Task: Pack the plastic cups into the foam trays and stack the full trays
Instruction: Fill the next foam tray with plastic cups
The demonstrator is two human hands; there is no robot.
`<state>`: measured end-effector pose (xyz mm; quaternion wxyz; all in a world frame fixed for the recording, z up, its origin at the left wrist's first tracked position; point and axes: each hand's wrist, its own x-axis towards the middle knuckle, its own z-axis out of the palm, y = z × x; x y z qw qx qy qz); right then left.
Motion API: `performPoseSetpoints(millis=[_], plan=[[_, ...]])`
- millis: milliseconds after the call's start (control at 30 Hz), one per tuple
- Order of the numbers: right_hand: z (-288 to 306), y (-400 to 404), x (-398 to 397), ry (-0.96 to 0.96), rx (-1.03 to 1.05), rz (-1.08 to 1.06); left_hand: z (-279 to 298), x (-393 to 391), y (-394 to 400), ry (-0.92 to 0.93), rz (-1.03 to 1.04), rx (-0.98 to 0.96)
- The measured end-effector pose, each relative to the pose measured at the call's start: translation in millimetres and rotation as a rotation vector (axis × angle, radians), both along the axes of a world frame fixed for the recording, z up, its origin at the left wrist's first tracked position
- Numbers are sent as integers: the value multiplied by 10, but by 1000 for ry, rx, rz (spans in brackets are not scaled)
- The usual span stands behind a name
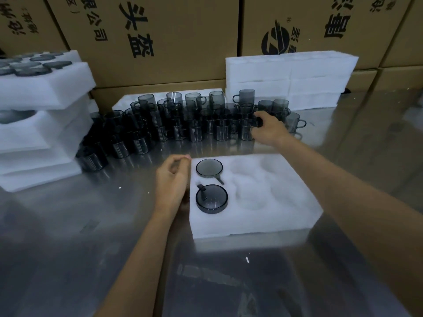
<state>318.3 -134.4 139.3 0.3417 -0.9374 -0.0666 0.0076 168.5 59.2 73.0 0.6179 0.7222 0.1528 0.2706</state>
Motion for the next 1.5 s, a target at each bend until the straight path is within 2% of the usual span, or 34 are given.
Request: performPoseSetpoints(millis=[100, 267, 467, 700, 800, 867, 933, 1033, 1233, 1400, 1500], plan=[[-125, 51, 298, 115, -62, 45, -26, 31, 43, 13, -6, -28], [-236, 45, 418, 15, -49, -8, -35, 97, 96, 27, -4, -67], [-216, -74, 178, 43, 49, 54, -16, 76, 92, 20, 4, -55], [-38, -278, -656, -386, 328, 105, 262, -103, -69, -202, 130, 124], [-26, -336, -1076, -451, 373, 159, 461, -220, -302, -257, -8, 276], [-57, -362, -1286, -473, 387, 224, 539, -287, -439, -259, -156, 450], [-87, -367, -1439, -489, 428, 325, 573, -343, -525, -235, -316, 530], [-105, -369, -1532, -442, 452, 409, 571, -380, -550, -127, -460, 520], [-101, -464, -1549, -199, 559, 478, 606, -412, -461, -24, -482, 596], [-106, -496, -1544, -56, 441, 524, 661, -444, -411, 126, -508, 665], [-84, -526, -1535, -28, 419, 518, 673, -462, -454, 156, -511, 621]])
